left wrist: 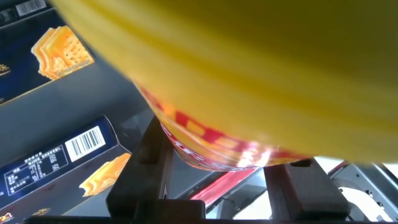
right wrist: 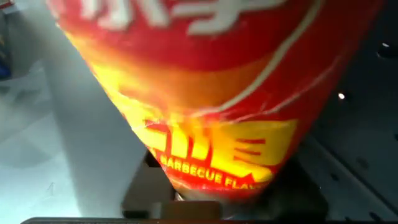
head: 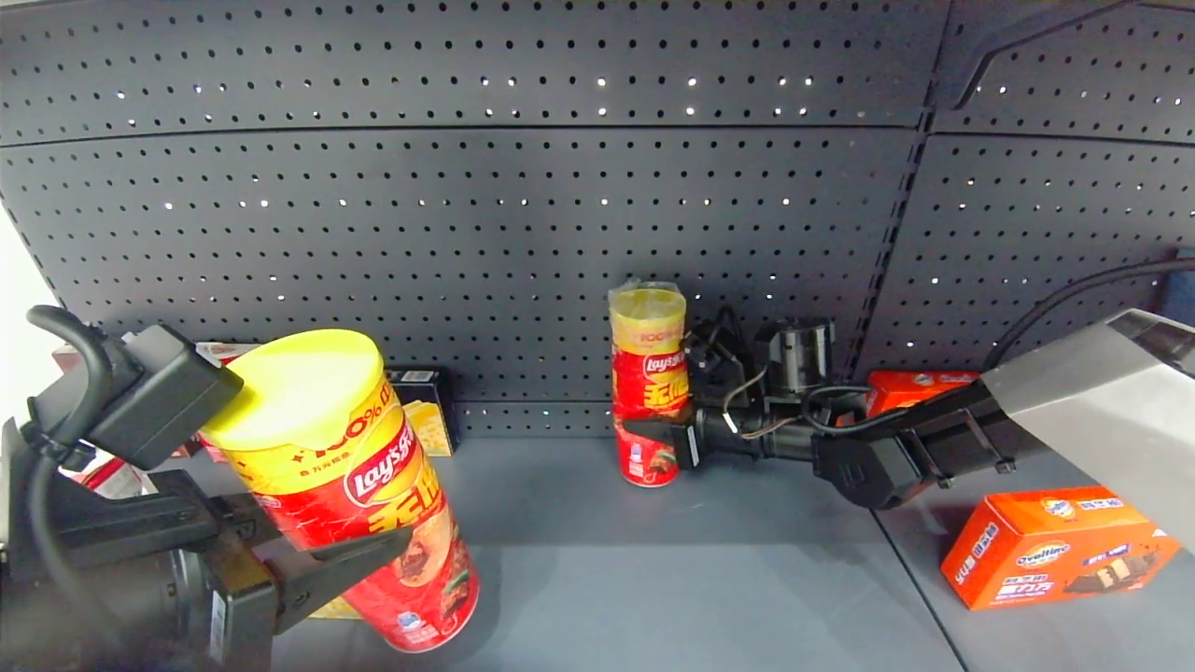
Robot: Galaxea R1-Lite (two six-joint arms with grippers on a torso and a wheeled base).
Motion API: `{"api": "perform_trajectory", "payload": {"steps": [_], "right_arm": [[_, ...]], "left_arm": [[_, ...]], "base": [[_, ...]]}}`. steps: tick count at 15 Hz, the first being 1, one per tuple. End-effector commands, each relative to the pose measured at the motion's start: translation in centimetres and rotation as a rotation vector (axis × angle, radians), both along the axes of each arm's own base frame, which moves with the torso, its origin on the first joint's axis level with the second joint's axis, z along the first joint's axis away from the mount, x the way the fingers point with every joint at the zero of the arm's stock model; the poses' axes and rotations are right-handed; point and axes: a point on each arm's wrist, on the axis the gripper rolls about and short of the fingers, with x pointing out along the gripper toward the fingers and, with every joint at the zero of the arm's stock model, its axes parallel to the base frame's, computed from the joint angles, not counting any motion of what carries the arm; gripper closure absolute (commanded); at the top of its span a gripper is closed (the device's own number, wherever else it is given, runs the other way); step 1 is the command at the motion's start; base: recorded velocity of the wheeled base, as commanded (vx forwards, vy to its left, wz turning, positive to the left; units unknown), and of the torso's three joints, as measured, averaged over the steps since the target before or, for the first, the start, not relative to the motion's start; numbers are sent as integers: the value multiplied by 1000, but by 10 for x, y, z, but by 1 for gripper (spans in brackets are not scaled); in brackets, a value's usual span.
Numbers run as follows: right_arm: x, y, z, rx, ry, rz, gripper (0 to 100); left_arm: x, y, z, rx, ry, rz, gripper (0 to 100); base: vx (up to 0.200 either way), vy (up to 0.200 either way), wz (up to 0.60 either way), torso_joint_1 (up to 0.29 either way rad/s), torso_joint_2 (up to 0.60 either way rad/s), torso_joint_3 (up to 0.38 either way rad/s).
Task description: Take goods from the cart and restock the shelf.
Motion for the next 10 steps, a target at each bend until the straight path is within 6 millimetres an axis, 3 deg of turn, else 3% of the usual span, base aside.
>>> {"api": "perform_trajectory", "payload": {"steps": [1, 4, 10], "right_arm": [[-10, -1, 5, -7, 6, 1, 100], [-33, -5, 18, 0, 11, -1, 100], [-90, 20, 34, 85, -17, -182, 100]], "left_arm": [[0, 0, -1, 3, 5, 0, 100], [0, 0, -1, 3, 3, 0, 100], [0, 0, 0, 4, -3, 3, 100]], "base": [[0, 0, 0, 0, 0, 0], [0, 0, 0, 0, 0, 0], [0, 0, 0, 0, 0, 0]]}}
